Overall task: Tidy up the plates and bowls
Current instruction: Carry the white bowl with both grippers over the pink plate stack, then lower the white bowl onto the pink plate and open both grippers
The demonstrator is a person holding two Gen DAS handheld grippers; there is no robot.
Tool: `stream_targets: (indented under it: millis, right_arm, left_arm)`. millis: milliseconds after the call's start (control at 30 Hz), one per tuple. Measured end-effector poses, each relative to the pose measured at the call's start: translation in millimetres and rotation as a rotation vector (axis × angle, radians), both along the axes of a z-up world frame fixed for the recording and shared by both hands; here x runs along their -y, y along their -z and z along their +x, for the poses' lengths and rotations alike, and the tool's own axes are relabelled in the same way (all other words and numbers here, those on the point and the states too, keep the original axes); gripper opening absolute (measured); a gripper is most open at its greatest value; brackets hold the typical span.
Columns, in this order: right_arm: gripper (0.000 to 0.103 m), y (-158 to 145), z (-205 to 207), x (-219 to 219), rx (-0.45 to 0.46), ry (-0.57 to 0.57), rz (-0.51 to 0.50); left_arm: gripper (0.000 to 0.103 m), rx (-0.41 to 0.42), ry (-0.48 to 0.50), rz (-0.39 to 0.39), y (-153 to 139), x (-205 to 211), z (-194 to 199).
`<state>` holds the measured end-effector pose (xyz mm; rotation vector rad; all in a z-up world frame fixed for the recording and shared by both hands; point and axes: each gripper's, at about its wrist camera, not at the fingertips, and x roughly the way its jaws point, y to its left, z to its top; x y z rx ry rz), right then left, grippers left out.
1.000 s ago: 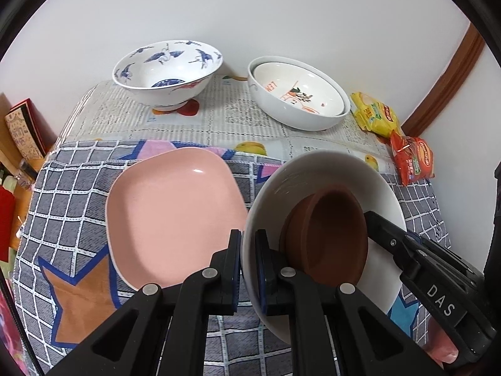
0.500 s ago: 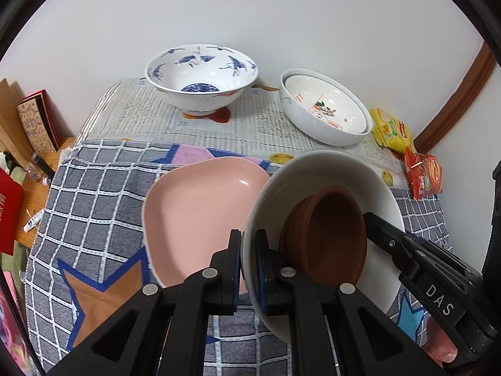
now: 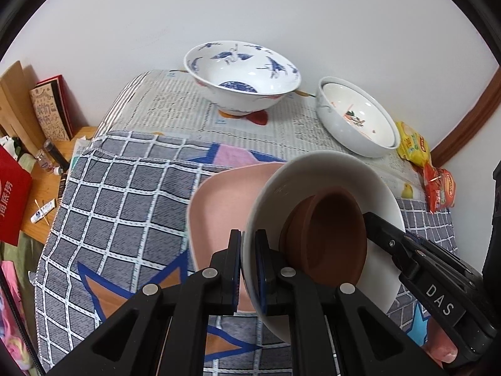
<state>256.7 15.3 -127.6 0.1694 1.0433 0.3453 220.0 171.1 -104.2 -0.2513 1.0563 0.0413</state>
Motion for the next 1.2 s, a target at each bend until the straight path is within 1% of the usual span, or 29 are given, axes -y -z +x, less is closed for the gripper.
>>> stream_targets:
  millis: [267,567,800,1000,1200]
  right_arm:
    - [0.009,18,13,-22,-0.030,-0.028,-0.012]
    - [0.009,47,23,-29,-0.080,-0.044,-0.041]
    - [0.008,50,27,-31,-0.065,-0.054,-0.070]
    - [0.009,54,30,-32,-0.074,-0.055,-0.062]
    - [0.009,54,31,-33,-0.074,-0.057,-0.067]
  left_arm:
    - [0.009,-0.029,-0.025,-0.006,17,-18,8]
    - [0.009,-0.078,-0.038,-0.034,47,-24,19]
    - [0.009,-0.072,-0.031,-0.042,50,-23,26]
    - [0.008,-0.071,-0.034,-0.073,52,-27,28]
    - [0.008,-0.072,-0.029,-0.072,52,-28,28]
